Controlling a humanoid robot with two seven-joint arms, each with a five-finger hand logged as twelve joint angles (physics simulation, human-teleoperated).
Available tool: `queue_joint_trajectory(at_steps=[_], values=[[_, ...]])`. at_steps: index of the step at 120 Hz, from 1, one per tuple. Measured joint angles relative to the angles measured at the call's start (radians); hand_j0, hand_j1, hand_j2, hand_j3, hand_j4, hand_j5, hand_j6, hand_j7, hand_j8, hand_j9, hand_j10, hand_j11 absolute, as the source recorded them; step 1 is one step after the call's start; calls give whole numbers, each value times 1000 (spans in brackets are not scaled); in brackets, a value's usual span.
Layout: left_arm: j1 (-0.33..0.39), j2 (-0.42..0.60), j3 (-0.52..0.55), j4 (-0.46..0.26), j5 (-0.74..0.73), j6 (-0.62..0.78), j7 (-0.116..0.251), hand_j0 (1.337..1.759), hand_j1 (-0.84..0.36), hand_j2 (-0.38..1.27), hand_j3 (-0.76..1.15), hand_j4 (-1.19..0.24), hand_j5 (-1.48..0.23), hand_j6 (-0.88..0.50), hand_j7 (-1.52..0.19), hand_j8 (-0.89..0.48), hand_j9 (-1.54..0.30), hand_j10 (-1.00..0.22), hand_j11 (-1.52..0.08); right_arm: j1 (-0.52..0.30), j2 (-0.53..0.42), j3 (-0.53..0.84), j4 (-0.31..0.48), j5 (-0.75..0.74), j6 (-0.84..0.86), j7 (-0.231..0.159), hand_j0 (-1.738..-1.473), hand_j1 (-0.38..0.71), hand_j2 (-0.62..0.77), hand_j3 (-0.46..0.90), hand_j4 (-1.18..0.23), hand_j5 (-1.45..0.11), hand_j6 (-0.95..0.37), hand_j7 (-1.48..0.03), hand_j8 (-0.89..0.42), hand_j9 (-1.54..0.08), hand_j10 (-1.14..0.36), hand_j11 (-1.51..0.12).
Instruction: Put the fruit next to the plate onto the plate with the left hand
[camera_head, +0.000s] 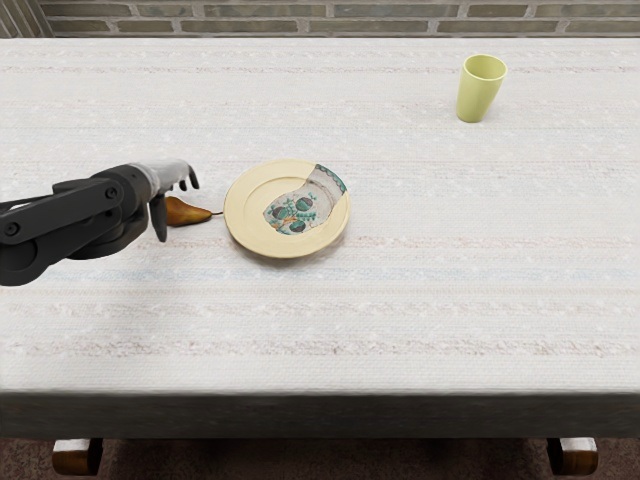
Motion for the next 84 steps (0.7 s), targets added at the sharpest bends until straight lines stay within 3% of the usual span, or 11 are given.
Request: queue_joint_trajectory(at_steps=[36, 84], values=[[0, -15, 0, 8, 0, 0, 0, 1658, -68, 73, 0, -353, -455, -354, -455, -354, -455, -353, -455, 0, 0, 0, 0, 0, 0, 0, -1658, -349, 0, 0, 0, 0, 0, 0, 0, 0, 0, 0], [3, -12, 1, 9, 0, 2, 0, 1658, -206, 96, 0, -467, -605, -468, -604, -468, -604, -467, -604, 0, 0, -1, 0, 0, 0, 0, -1658, -349, 0, 0, 0, 0, 0, 0, 0, 0, 0, 0]])
